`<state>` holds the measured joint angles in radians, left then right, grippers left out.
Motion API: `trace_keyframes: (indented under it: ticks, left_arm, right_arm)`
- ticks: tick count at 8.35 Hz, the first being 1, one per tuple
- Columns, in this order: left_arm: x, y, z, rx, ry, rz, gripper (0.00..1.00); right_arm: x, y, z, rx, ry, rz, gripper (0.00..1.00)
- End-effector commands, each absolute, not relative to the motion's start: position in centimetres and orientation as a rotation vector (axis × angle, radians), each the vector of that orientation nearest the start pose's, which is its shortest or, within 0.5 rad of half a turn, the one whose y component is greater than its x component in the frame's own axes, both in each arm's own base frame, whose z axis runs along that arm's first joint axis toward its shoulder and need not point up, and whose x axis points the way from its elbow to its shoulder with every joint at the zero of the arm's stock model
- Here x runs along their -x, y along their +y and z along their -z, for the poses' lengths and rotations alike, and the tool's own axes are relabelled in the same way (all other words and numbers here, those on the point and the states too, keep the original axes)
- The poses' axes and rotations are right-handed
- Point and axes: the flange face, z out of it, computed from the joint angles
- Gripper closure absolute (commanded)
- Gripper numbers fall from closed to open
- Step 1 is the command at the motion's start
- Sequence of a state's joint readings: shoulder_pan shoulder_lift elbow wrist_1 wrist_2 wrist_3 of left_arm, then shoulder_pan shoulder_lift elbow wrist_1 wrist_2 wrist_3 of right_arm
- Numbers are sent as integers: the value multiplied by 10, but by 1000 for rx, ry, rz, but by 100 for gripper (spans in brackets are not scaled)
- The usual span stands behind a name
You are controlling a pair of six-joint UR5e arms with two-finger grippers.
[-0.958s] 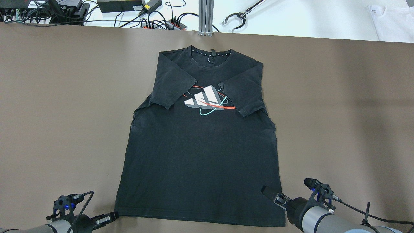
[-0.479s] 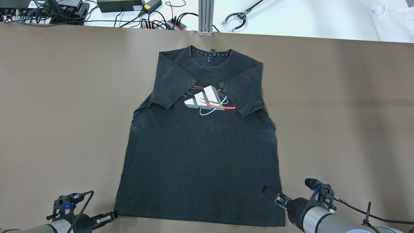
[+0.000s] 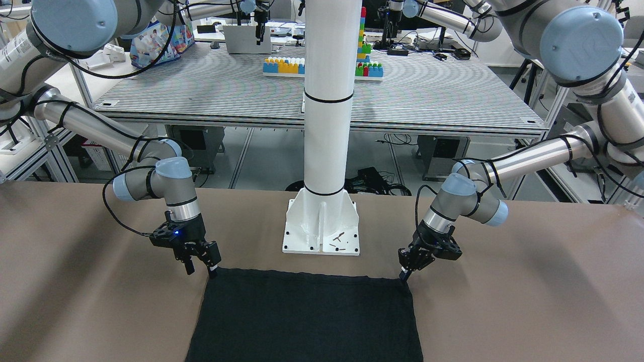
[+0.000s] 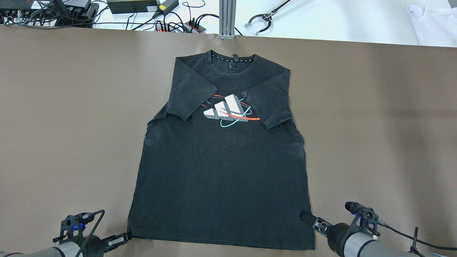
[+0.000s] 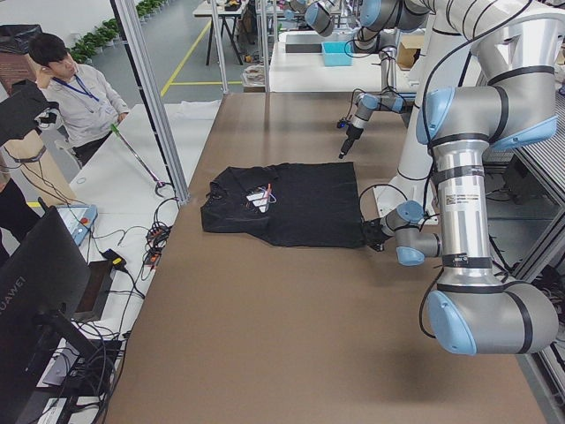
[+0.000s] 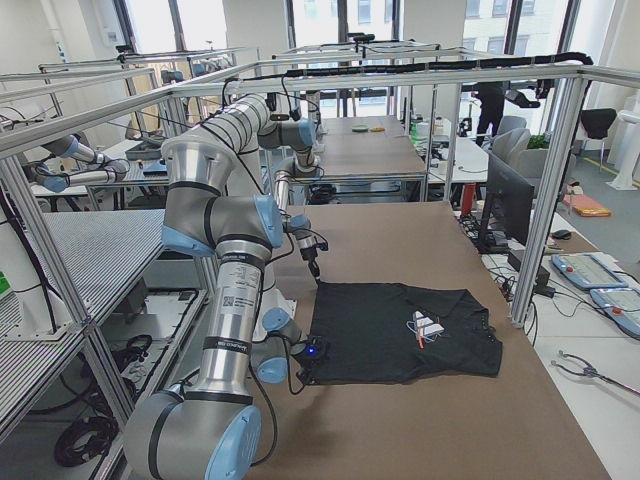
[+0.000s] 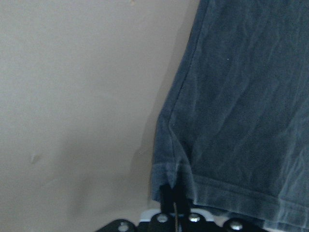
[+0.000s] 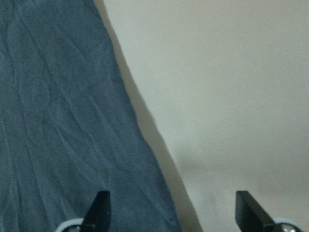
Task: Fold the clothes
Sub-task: 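Lower both grippers and pinch the two hem corners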
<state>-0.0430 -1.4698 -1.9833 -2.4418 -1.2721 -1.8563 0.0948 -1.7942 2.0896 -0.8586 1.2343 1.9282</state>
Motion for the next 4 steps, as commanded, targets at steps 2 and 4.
trace_keyframes:
  ticks: [2,4]
  left_arm:
    - [-451,-182,-411,-123,1202,465,100]
    - [-451,-183,-412,-133,1201,471,100]
  right_arm:
    - [413,-150,-438,-158,-1059,-621,20]
    - [417,-143,-437,-160,-1065,-647,42]
